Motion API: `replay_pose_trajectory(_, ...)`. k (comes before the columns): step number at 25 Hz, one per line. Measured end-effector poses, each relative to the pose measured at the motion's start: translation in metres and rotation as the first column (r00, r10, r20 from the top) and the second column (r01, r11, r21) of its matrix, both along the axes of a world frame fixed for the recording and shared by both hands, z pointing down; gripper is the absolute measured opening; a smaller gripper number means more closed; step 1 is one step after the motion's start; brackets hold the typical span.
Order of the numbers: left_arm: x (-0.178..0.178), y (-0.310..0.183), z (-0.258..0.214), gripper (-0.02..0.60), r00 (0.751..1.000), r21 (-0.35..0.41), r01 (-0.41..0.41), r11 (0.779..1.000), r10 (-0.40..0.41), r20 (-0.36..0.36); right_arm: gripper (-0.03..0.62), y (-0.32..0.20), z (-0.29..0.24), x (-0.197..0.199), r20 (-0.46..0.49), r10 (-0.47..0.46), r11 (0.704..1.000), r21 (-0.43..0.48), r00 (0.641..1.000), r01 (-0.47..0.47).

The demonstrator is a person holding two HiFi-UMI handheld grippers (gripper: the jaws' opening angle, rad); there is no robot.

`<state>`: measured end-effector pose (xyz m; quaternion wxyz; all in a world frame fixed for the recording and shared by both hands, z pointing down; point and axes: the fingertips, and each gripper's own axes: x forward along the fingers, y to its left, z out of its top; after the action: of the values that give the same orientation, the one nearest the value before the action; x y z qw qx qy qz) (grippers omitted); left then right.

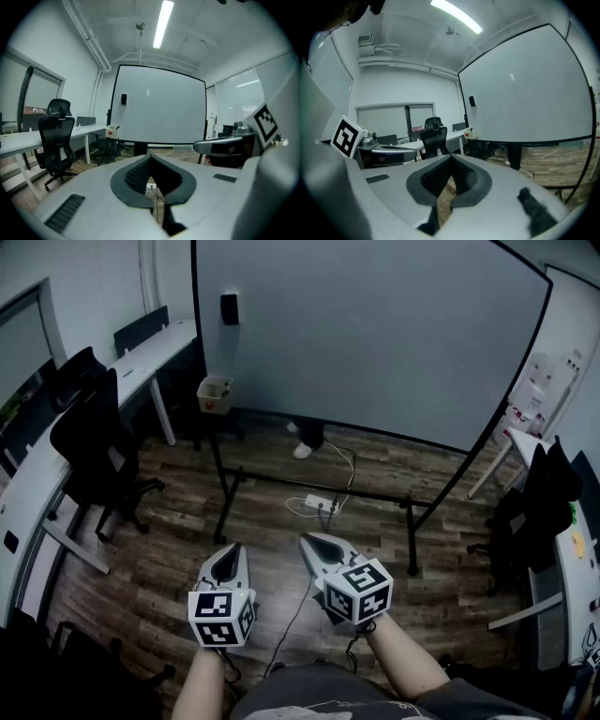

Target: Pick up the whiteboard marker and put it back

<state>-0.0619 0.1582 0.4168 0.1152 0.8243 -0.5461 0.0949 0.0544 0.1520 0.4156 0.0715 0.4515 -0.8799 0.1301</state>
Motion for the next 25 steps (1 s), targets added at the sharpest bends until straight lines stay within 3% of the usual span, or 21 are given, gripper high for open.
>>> replay_pose_trajectory(11, -0.025, 0.014, 0.004, 0.014, 1.000, -0.006, 0.005, 1.000, -0.005, -0.007, 0.021, 0.011, 0.005, -0.030, -0.012, -0.005, 1.000, -0.009, 1.000, 0.005)
replay_pose_trajectory(16, -0.039, 0.018, 0.008, 0.014, 0.999, -0.008, -0.006, 1.000, 0.005, -0.032, 0.023, 0.027, -0.002, -0.058, 0.017, -0.073, 0.997, 0.039, 0.997, 0.072)
replay_pose_trajectory(25, -0.053, 0.016, 0.021, 0.014, 0.998, -0.028, -0.043, 0.999, 0.041, -0.055, 0.023, 0.033, 0.011, -0.071, 0.014, -0.022, 0.999, 0.028, 1.000, 0.022)
